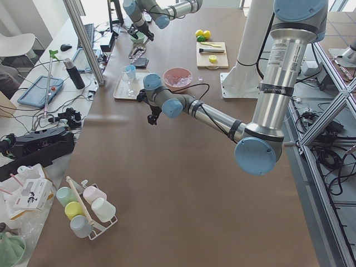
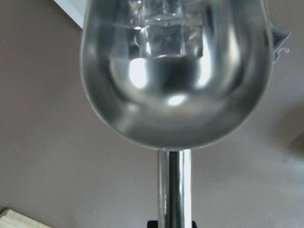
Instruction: Put ice in cup with scoop
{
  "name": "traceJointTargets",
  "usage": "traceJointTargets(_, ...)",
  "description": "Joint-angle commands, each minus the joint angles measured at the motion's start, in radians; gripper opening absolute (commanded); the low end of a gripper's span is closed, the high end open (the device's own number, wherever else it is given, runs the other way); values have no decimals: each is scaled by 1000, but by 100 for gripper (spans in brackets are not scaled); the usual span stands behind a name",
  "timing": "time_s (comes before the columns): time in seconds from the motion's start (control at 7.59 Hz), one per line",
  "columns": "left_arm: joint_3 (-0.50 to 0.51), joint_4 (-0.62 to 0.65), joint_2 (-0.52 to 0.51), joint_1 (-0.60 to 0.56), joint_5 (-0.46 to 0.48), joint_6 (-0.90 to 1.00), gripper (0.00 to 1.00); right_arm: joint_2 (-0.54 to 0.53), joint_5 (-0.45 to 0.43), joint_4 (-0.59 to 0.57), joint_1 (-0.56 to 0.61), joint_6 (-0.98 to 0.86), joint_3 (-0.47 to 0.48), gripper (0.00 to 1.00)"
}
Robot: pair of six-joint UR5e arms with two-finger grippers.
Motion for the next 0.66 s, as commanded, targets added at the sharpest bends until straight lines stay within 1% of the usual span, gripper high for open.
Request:
traceJointTargets(0.0, 28, 2, 112, -312, -17, -67, 99, 22, -38, -23, -1, -5, -26, 0)
traceJointTargets(0.13, 32, 3, 131, -422, -16, -67, 99, 20, -40, -23, -2, -5, -29, 0)
traceJointTargets(0.4, 64, 14, 153, -581, -8, -62, 99, 29, -48, -33, -4, -5, -32, 0)
traceJointTargets(0.53, 92, 17, 157, -619, 50, 12, 99, 34, -49, -49, -5, -5, -32, 0)
